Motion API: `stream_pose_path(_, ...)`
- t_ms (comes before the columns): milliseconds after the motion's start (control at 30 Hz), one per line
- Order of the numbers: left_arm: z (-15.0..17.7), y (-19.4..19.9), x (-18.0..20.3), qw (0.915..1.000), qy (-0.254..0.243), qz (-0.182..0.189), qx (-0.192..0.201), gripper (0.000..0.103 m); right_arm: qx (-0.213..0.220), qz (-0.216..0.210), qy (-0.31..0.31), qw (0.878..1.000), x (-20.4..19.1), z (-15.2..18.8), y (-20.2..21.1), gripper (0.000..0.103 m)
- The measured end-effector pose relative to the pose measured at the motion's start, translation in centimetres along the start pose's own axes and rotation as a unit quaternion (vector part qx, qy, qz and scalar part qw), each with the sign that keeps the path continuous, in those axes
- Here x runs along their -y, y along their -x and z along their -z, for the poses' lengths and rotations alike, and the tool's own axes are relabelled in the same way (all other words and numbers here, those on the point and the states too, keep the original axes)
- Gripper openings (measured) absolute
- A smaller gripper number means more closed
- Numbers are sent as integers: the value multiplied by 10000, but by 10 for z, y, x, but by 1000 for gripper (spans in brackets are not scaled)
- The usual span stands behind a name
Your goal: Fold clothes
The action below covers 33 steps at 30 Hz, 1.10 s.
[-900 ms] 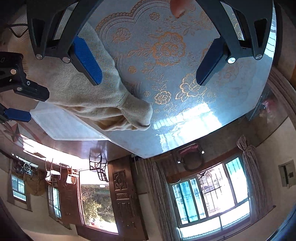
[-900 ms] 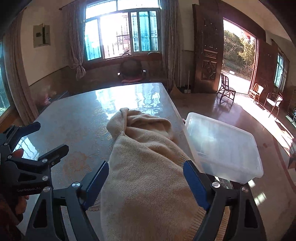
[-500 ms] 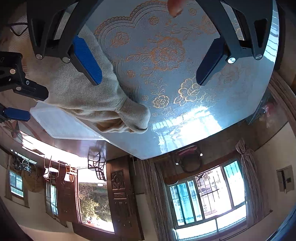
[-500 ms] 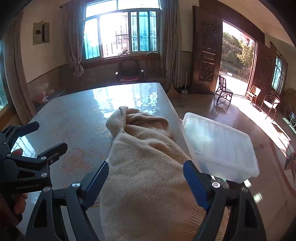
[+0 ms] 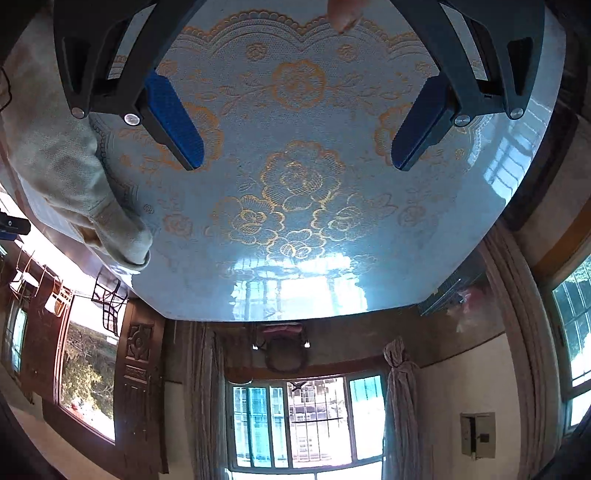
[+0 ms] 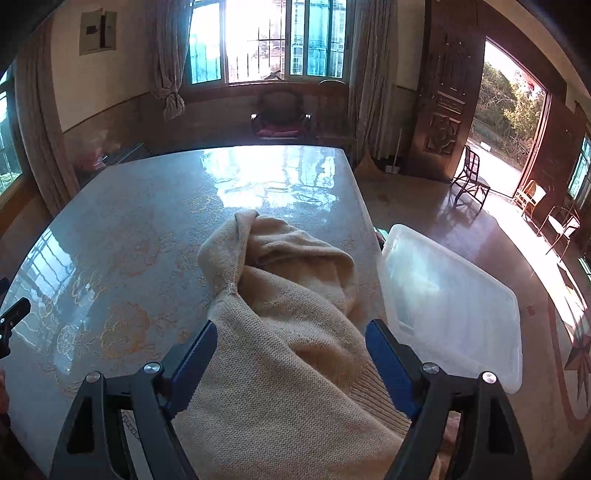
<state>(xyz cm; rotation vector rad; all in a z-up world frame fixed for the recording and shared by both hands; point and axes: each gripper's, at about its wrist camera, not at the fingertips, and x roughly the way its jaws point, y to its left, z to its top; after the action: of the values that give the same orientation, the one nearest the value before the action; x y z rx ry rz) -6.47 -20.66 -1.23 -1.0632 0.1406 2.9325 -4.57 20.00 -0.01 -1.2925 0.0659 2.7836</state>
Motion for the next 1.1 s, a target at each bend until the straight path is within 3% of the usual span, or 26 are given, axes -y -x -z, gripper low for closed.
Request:
stream_pose_path(100,-2,-3,-40,9983,487,-263,-171,103,-372,-701,-324,9963,20,-20,-20,85)
stream_pose_path(200,3,-8,-68,9943,856,-589,-250,103,-863,-1357,-654,9848,36,-37,-53,85)
stream_pose_path(367,24,-7,-100,9866,1292,-904,-421,103,-1448,-1994,-1193,9618,49,-57,-114,85)
stream_pose_path(433,33,-6,-106,9842,1362,-998,-524,103,-1559,-1964,-1285,9595,46,-62,-136,85)
stream_pose_path(600,47,-13,-115,9795,1474,-1141,-769,103,-1840,-2788,-1783,9255,27,-69,-191,85)
stream_pose_path(667,48,-14,-113,9770,1456,-1320,-828,103,-1917,-2943,-1811,9186,11,-70,-206,82)
stream_pose_path(700,48,-13,-114,9757,1429,-1445,-816,102,-1919,-2914,-1725,9211,1,-69,-210,78)
stream_pose_path(767,44,-12,-115,9772,1347,-1473,-723,101,-2033,-2583,-1372,9344,-19,-65,-216,51)
stream_pose_path(800,43,-10,-113,9782,1278,-1488,-678,101,-2021,-2339,-1193,9435,-27,-63,-215,46)
stream_pose_path(833,39,-14,-117,9787,1221,-1523,-629,101,-1994,-2268,-1133,9466,-31,-63,-212,45)
stream_pose_path(933,31,-15,-123,9823,1222,-1303,-560,101,-2118,-2490,-1070,9390,-40,-60,-203,48)
stream_pose_path(1100,30,-9,-129,9825,1352,-1138,-584,101,-2069,-2363,-833,9457,-47,-54,-183,45)
